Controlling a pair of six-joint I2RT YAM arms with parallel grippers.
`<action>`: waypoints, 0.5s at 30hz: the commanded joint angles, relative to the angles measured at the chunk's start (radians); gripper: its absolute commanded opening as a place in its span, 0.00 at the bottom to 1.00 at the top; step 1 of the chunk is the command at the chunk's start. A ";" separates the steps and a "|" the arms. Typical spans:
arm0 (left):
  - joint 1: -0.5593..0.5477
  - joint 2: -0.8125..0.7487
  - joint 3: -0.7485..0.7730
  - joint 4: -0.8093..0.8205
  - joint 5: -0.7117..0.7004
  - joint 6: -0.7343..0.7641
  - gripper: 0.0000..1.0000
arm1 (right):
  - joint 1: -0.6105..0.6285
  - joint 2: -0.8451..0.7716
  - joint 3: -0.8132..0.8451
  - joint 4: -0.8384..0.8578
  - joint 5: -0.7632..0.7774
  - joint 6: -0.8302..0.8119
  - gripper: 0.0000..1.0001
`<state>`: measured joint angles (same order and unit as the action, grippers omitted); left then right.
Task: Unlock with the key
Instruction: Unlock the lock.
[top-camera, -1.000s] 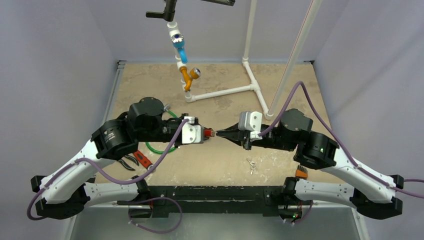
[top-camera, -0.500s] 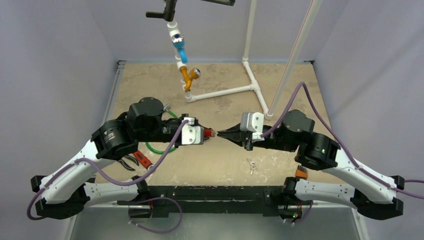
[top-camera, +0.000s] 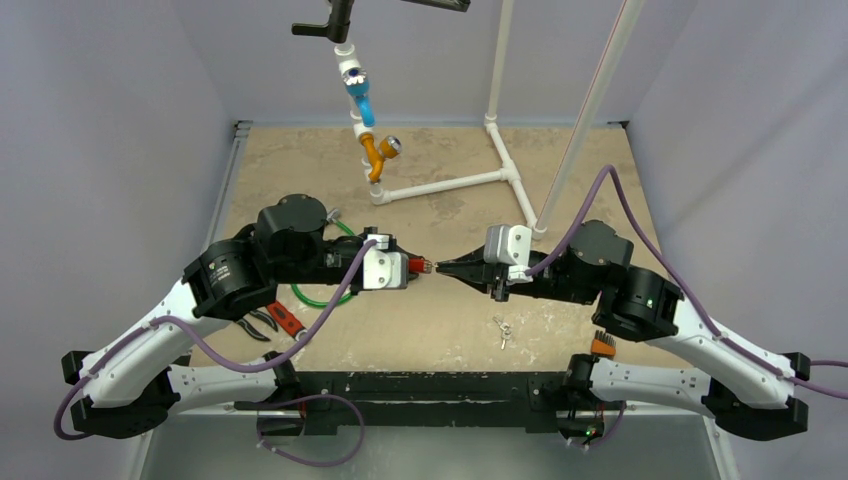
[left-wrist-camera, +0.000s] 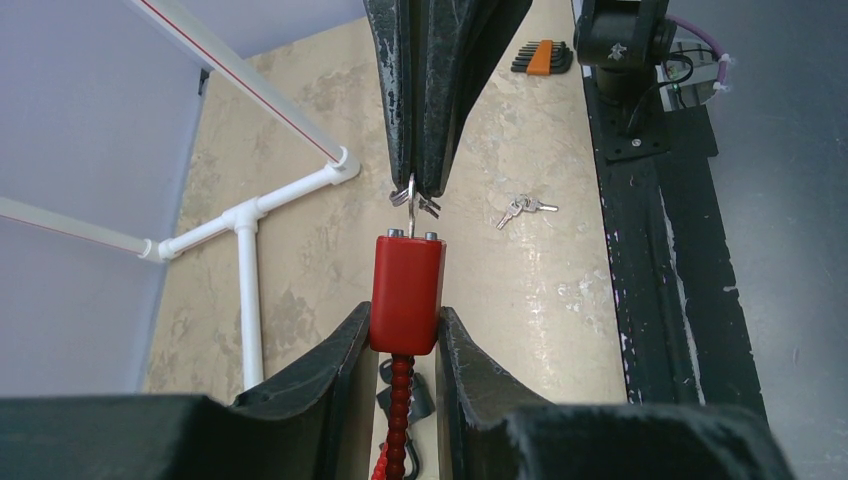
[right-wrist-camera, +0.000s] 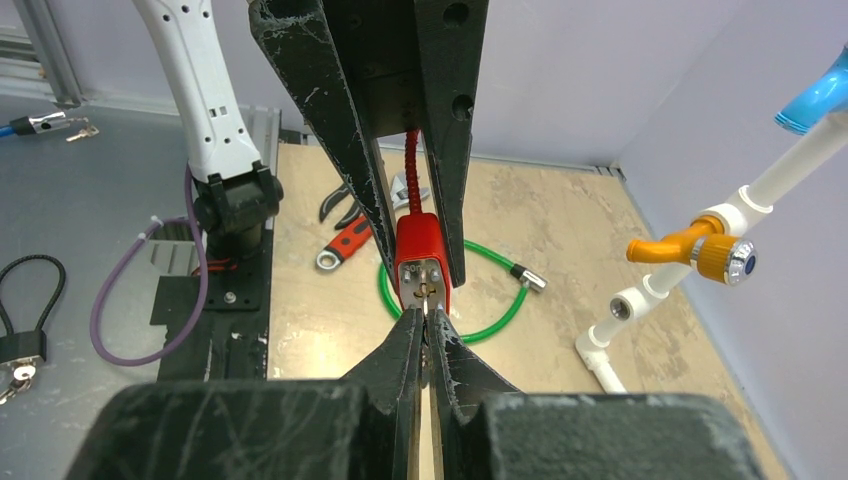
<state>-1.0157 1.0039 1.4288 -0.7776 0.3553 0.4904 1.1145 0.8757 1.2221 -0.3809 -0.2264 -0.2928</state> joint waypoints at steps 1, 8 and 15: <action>0.003 -0.017 0.019 0.037 0.003 0.012 0.00 | 0.002 -0.027 0.006 0.002 0.014 0.003 0.00; 0.003 -0.010 0.022 0.039 -0.005 0.022 0.00 | 0.003 -0.029 0.015 -0.010 0.022 0.000 0.00; 0.002 -0.008 0.003 0.023 -0.031 0.072 0.00 | 0.002 -0.038 0.017 -0.022 0.033 -0.006 0.00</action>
<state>-1.0161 1.0054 1.4284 -0.7750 0.3550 0.5171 1.1145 0.8696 1.2221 -0.3870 -0.2241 -0.2932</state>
